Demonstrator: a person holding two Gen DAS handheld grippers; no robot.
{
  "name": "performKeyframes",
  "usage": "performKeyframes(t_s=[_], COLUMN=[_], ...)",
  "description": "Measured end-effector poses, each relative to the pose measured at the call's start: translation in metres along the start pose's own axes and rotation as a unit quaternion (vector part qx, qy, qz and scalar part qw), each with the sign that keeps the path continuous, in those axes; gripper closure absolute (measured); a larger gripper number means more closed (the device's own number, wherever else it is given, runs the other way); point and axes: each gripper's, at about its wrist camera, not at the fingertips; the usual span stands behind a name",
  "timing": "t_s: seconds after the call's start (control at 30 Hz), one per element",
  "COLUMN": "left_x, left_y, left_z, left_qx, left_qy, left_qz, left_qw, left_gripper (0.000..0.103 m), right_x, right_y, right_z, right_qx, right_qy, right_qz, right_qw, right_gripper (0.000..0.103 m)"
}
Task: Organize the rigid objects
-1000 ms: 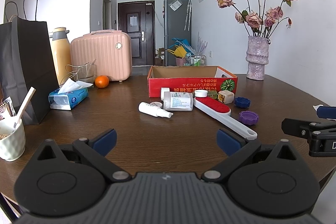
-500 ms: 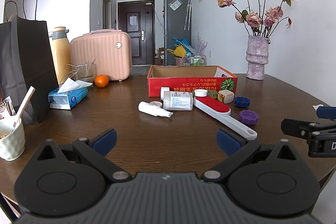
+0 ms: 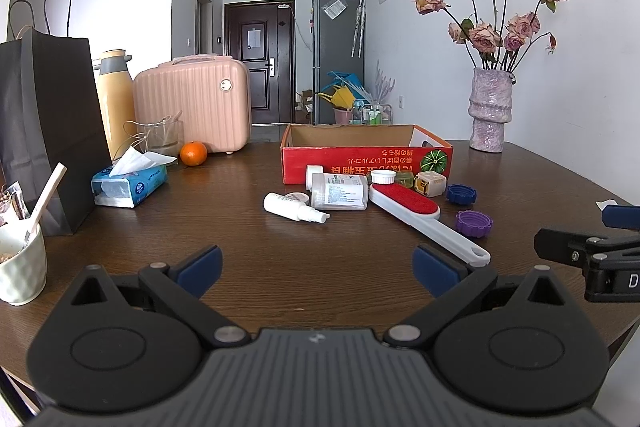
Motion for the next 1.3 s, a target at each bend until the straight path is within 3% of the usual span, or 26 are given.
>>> performKeyframes(t_s=[0.57, 1.3], left_x=[-0.001, 0.006], left_y=[0.001, -0.009], left_z=[0.0, 0.05], left_qx=[-0.001, -0.002], left_qy=[-0.004, -0.037], left_qz=[-0.001, -0.01], left_qw=[1.0, 0.9993], left_gripper=[0.0, 0.0], right_x=[-0.002, 0.005], right_y=[0.002, 0.006], right_z=[0.007, 0.05], right_qx=[-0.002, -0.005], right_qy=[-0.005, -0.034], right_qz=[-0.001, -0.004], right_qw=[1.0, 0.999], right_gripper=[0.0, 0.0])
Point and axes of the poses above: each gripper's, at about its wrist camera, not at the fingertips, and z roughly the way its jaws point, y to its right, x to its top, and after that the axes turned 5 degrees about -x, right-handed
